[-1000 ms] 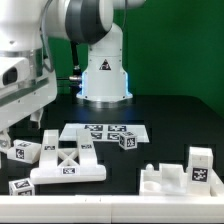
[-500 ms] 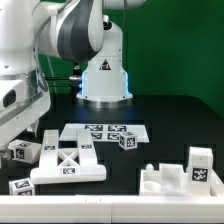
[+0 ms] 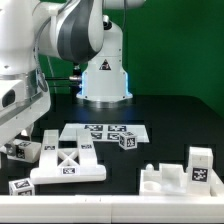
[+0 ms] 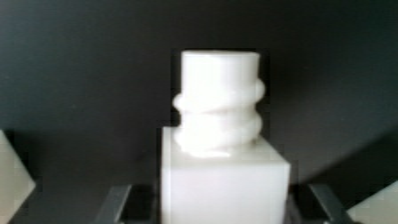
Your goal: Assemble chair
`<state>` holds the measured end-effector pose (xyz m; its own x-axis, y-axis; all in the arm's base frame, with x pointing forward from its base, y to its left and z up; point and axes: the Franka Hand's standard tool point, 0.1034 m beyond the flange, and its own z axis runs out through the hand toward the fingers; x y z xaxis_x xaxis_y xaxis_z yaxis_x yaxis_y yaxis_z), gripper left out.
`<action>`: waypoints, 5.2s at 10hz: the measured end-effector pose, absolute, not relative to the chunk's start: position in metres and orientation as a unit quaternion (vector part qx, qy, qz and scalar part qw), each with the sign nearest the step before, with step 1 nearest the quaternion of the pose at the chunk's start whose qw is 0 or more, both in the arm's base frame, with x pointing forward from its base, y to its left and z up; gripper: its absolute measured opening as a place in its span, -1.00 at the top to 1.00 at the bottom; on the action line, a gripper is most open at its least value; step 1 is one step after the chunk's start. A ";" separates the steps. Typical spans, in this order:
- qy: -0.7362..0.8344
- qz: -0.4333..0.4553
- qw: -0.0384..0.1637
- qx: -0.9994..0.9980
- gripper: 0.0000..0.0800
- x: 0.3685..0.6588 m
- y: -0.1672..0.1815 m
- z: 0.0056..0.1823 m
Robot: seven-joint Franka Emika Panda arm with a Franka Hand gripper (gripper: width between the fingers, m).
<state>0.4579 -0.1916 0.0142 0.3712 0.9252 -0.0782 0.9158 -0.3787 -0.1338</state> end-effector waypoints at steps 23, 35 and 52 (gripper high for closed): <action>0.065 0.005 0.014 -0.998 0.28 0.453 0.069 0.050; 0.122 0.068 0.035 -0.990 -0.51 0.451 0.095 0.035; 0.145 0.463 0.057 -0.873 -0.62 0.465 0.089 0.012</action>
Offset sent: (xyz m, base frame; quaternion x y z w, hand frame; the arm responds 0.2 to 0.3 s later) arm -0.0133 0.0050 0.0390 -0.0216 -0.0043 0.2681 0.9631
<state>0.4647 0.0886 0.0116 0.5295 -0.2000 -0.8244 -0.3054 -0.9516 0.0347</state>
